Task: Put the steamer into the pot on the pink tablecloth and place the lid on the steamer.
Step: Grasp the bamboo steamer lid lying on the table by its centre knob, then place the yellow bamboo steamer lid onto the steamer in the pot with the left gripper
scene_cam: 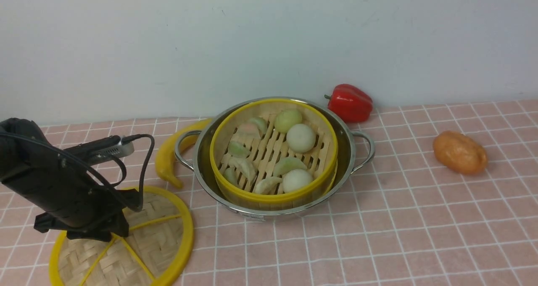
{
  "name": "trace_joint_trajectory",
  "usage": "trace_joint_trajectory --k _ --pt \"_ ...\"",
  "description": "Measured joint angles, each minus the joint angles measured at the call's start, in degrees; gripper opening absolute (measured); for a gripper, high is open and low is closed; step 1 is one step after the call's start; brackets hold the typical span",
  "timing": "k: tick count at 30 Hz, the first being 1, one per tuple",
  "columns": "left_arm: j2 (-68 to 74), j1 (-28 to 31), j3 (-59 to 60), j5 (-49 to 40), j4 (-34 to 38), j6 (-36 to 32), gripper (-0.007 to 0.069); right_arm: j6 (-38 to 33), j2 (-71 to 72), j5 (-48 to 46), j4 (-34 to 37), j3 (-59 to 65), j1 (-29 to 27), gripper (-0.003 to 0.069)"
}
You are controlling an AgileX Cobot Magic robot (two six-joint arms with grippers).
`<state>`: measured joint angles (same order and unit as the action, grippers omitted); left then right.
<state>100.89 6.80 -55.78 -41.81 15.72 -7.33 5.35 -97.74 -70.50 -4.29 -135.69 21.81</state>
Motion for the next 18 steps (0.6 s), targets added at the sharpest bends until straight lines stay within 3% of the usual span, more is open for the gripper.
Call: trace_joint_trajectory --k 4,11,15,18 --pt "0.08 0.00 -0.17 0.00 -0.25 0.00 0.0129 -0.58 1.41 0.00 -3.38 3.20 0.00 0.0517" --pt "-1.01 0.06 -0.51 -0.99 -1.79 0.34 0.0121 -0.69 8.55 -0.06 -13.39 14.48 0.00 0.0517" --pt "-4.57 0.96 -4.12 -7.62 -7.85 4.02 0.0121 2.00 17.66 0.06 -20.17 25.98 0.00 0.0517" --pt "-8.88 1.16 -13.21 -14.77 -15.73 8.27 0.0121 5.49 27.88 0.06 -23.92 40.60 0.00 0.0517"
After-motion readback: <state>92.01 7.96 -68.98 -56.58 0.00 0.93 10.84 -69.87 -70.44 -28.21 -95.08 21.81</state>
